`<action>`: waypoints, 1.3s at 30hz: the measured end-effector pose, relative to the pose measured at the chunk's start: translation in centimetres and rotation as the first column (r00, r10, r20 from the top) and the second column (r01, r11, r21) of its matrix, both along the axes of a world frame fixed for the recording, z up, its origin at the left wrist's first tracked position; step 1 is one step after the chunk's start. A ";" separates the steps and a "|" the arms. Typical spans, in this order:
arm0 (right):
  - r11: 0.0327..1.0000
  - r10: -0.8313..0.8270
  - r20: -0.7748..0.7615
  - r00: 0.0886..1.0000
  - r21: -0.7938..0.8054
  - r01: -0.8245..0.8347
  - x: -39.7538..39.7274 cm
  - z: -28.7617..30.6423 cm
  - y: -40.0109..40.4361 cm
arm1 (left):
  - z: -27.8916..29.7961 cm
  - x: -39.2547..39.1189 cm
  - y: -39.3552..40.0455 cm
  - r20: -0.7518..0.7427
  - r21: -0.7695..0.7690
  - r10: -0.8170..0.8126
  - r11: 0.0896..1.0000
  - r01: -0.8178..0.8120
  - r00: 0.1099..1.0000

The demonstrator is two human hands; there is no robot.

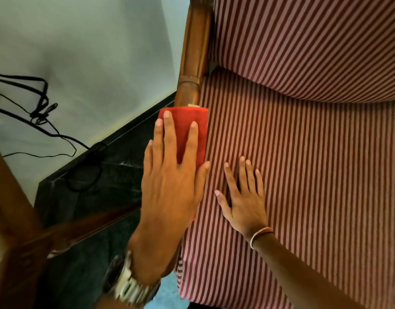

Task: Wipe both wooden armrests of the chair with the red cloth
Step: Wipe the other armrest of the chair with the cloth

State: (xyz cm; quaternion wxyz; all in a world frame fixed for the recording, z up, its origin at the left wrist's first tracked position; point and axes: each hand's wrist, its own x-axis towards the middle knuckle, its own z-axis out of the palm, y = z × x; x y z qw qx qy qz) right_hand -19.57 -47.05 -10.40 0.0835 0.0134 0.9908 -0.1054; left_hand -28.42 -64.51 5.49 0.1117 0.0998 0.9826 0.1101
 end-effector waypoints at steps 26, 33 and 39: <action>0.999 -0.028 -0.084 0.996 0.024 0.031 0.3 -2.3 0.2 | -2.6 -5.2 1.7 -0.041 0.003 0.006 1.000 -0.006 0.999; 0.999 -0.028 -0.093 0.995 0.017 0.029 0.3 -2.4 0.3 | -3.0 -1.1 0.4 -0.090 -0.019 -0.011 1.000 0.009 0.996; 0.999 -0.032 -0.091 0.995 0.037 0.035 0.3 -2.7 0.1 | -3.0 -2.8 0.4 -0.065 -0.010 -0.036 0.999 0.036 0.997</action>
